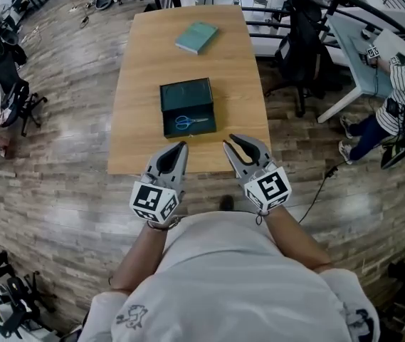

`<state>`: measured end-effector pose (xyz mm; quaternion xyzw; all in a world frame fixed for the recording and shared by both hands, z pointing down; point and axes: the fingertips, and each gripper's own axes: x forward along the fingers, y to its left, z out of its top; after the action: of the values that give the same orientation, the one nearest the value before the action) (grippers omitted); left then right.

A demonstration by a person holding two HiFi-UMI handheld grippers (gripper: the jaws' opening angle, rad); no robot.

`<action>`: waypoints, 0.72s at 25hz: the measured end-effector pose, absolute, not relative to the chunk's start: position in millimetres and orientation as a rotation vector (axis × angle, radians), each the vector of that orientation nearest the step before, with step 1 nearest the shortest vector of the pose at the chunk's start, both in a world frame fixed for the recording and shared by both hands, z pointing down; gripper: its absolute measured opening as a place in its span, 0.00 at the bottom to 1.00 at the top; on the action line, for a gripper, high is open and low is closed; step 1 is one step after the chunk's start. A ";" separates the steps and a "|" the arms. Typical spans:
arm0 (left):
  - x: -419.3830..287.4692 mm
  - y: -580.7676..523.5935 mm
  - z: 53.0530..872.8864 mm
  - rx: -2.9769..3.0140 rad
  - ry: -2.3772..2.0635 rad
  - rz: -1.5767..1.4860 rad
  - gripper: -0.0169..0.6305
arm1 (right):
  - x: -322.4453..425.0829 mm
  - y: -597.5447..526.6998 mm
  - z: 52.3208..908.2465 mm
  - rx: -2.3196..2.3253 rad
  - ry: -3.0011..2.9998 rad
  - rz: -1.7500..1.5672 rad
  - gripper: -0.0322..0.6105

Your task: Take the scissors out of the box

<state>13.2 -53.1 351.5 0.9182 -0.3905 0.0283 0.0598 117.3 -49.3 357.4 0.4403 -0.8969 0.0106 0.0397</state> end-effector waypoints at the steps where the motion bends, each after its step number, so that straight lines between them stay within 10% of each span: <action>1: 15.4 -54.6 354.3 2.771 -1.192 0.094 0.03 | 120.8 -51.5 359.9 1.341 -2.753 0.044 0.18; 18: -11.7 -120.9 397.0 2.623 -1.258 0.168 0.03 | 94.3 -128.8 411.8 1.118 -2.713 0.168 0.19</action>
<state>-11.7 -120.9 397.0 0.8944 -0.4288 0.0572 0.1136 94.3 -128.8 411.8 0.3785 -0.9183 0.0568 0.1009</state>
